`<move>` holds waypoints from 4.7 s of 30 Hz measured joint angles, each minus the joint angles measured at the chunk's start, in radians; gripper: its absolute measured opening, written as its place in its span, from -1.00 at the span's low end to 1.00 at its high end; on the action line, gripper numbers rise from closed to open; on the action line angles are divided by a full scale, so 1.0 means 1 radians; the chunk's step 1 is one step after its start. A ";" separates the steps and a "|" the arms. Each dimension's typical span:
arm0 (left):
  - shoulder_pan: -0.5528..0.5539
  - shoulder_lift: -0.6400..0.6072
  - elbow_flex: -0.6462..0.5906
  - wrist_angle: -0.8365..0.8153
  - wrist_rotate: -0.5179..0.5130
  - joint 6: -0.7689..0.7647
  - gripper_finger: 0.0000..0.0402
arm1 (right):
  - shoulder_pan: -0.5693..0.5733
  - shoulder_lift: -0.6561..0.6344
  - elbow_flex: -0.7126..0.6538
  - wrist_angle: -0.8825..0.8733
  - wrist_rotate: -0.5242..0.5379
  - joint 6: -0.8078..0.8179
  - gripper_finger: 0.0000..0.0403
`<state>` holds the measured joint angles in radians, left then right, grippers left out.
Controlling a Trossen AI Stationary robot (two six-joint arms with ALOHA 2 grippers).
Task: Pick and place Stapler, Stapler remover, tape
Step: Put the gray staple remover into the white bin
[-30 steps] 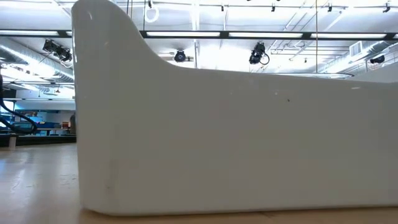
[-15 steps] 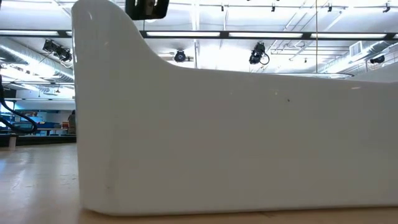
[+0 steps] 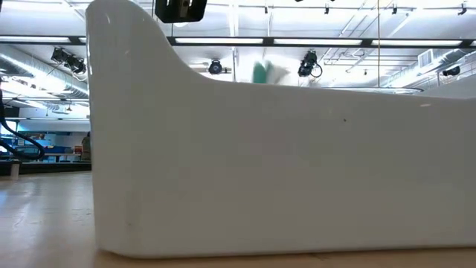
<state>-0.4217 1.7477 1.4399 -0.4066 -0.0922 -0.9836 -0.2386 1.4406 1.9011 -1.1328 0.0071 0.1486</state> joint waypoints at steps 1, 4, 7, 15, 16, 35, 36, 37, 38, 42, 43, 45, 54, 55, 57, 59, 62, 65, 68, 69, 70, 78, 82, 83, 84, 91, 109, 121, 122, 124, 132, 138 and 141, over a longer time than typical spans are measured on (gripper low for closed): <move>0.000 0.000 0.000 0.001 -0.011 0.000 -0.09 | 0.000 0.000 0.000 0.000 0.000 0.000 0.09; 0.000 0.000 0.000 0.003 -0.041 0.000 -0.05 | 0.000 0.000 0.000 0.000 0.000 0.000 0.09; 0.009 -0.001 0.000 0.004 -0.088 -0.006 -0.07 | 0.000 0.000 0.000 0.000 0.000 0.000 0.09; 0.128 -0.108 0.000 -0.076 -0.188 -0.021 -0.22 | 0.000 0.000 0.000 0.000 0.000 -0.003 0.09; 0.146 -0.130 0.001 -0.127 -0.193 -0.006 -0.25 | 0.000 0.000 0.000 0.000 0.000 -0.003 0.09; 0.423 -0.336 -0.046 -1.121 -0.379 0.188 -0.31 | 0.000 0.000 0.000 -0.013 0.003 0.020 0.09; 0.434 -0.336 -0.059 -1.122 -0.375 0.217 -0.28 | 0.000 0.000 0.000 -0.013 0.003 0.027 0.09; 0.446 -0.337 -0.074 -1.122 -0.375 0.239 -0.25 | 0.000 0.000 0.000 -0.013 0.003 0.029 0.09; 0.460 -0.337 -0.094 -1.117 -0.375 0.256 -0.22 | 0.000 0.000 0.000 -0.012 0.003 0.030 0.09; 0.529 -0.337 -0.187 -1.079 -0.366 0.344 -0.09 | 0.000 0.000 0.000 -0.012 0.003 0.050 0.09; 0.549 -0.337 -0.212 -1.064 -0.355 0.371 -0.06 | 0.000 0.000 0.000 -0.012 0.003 0.055 0.09; 0.589 -0.337 -0.261 -1.019 -0.328 0.431 0.00 | 0.000 0.000 0.000 -0.007 0.003 0.066 0.09; 0.770 -0.336 -0.466 -0.728 -0.187 0.604 0.05 | 0.000 0.000 0.000 0.023 0.004 0.124 0.09; 0.788 -0.336 -0.482 -0.695 -0.152 0.613 0.05 | 0.000 0.000 0.000 0.027 0.004 0.129 0.09; 0.823 -0.336 -0.511 -0.641 -0.083 0.644 0.05 | 0.000 0.000 0.000 0.037 0.004 0.132 0.09; 0.852 -0.336 -0.539 -0.598 -0.023 0.684 0.05 | 0.001 0.000 0.000 0.044 0.004 0.132 0.09; 0.885 -0.334 -0.573 -0.541 0.007 0.733 0.05 | 0.001 0.000 0.000 0.051 0.004 0.157 0.09; 0.915 -0.334 -0.589 -0.505 0.008 0.776 0.05 | 0.001 0.000 0.000 0.055 0.004 0.172 0.09; 0.940 -0.334 -0.601 -0.460 0.008 0.812 0.05 | 0.001 0.002 0.000 0.056 0.004 0.184 0.09; 0.947 -0.334 -0.604 -0.444 0.011 0.821 0.05 | 0.001 0.004 0.000 0.056 0.004 0.184 0.09; 0.954 -0.334 -0.608 -0.424 0.017 0.835 0.05 | 0.001 0.005 0.000 0.056 0.004 0.184 0.09; 0.998 -0.334 -0.619 -0.374 0.053 0.908 0.05 | 0.000 0.025 0.000 0.070 0.005 0.210 0.09; 1.010 -0.310 -0.618 -0.357 0.087 0.928 0.05 | 0.000 0.038 0.000 0.097 0.004 0.211 0.09; 1.010 -0.301 -0.618 -0.359 0.099 0.937 0.05 | 0.000 0.041 0.000 0.094 0.004 0.211 0.09; 1.010 -0.288 -0.618 -0.357 0.109 0.945 0.05 | 0.000 0.044 0.000 0.099 0.005 0.211 0.09; 1.009 -0.199 -0.618 -0.330 0.082 0.975 0.05 | 0.000 0.047 0.000 0.100 0.004 0.217 0.09; 1.002 -0.113 -0.572 -0.405 0.138 0.943 -0.82 | 0.000 0.047 0.000 0.099 0.004 0.208 0.09; 0.917 -0.227 -0.316 -0.684 0.121 0.911 -0.82 | 0.000 0.047 0.000 0.090 0.004 0.134 0.09; 0.913 -0.244 -0.287 -0.700 0.118 0.903 -0.82 | 0.000 0.047 0.000 0.090 0.004 0.126 0.09; 0.901 -0.278 -0.225 -0.724 0.117 0.872 -0.82 | 0.000 0.047 0.000 0.089 0.004 0.108 0.09; 0.744 -0.380 -0.066 -0.737 0.150 0.679 -0.82 | 0.000 0.047 0.000 0.057 0.004 0.067 0.09; 0.528 -0.394 -0.026 -0.652 0.142 0.493 -0.82 | 0.000 0.047 0.000 0.006 0.004 0.029 0.09; 0.401 -0.394 -0.024 -0.519 0.109 0.400 -0.82 | 0.000 0.047 0.000 -0.010 0.004 0.013 0.09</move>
<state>-0.0211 1.3540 1.4158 -0.9259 0.0169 -0.5833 -0.2386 1.4876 1.9011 -1.1426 0.0113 0.1614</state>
